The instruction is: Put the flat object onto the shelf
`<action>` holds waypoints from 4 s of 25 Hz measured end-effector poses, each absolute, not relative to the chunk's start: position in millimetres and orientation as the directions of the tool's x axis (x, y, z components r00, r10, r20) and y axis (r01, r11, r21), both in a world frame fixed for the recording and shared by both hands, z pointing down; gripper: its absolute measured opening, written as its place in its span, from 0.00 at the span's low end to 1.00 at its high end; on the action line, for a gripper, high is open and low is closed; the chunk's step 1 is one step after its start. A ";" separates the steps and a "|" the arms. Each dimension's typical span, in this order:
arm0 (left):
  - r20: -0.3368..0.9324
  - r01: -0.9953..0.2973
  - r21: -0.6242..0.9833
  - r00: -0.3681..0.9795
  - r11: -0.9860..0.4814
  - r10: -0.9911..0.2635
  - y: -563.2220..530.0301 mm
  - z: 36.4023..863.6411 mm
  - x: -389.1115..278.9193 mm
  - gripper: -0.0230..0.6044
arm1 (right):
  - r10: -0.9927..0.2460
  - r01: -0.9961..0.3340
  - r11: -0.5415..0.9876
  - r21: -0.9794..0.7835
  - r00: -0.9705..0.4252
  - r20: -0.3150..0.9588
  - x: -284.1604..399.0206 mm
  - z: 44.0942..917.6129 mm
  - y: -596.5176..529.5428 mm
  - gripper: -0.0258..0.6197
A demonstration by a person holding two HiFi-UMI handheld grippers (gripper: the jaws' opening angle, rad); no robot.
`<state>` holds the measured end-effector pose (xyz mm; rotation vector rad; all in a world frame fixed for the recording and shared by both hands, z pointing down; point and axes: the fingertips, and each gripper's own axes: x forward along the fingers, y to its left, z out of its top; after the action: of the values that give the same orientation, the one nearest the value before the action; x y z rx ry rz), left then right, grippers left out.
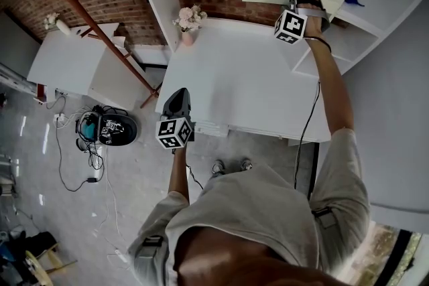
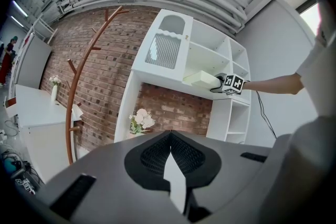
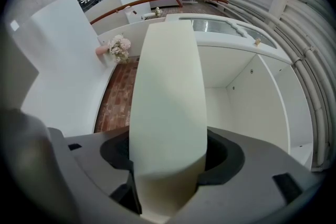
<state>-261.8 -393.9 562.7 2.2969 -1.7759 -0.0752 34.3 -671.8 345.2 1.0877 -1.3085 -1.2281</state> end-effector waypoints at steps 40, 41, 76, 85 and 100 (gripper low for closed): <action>0.114 -0.938 0.190 0.314 -0.289 -0.943 -381.1 555.2 -227.3 0.06 | -0.941 -0.924 0.306 0.228 -0.331 -0.078 64.3 319.6 -593.2 0.10; 0.115 -0.939 0.191 0.309 -0.285 -0.944 -381.1 556.0 -228.4 0.06 | -0.940 -0.924 0.309 0.226 -0.333 -0.075 62.6 321.5 -595.6 0.10; 0.121 -0.951 0.195 0.265 -0.239 -0.957 -412.3 560.5 -242.5 0.06 | -0.928 -0.898 0.350 0.267 -0.371 -0.033 51.5 338.7 -673.5 0.09; 0.115 -0.949 0.191 0.275 -0.251 -0.955 -410.3 556.1 -237.5 0.06 | -0.907 -0.890 0.396 0.227 -0.418 -0.056 52.8 343.5 -653.5 0.09; 0.106 -0.937 0.180 0.320 -0.298 -0.942 -399.7 550.8 -218.7 0.06 | -0.880 -0.854 0.436 0.284 -0.470 -0.061 42.3 367.2 -575.9 0.08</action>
<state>-218.7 -399.7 550.8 2.3751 -1.7195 -0.0297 42.3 -575.9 367.2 1.5625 -2.5796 -0.4234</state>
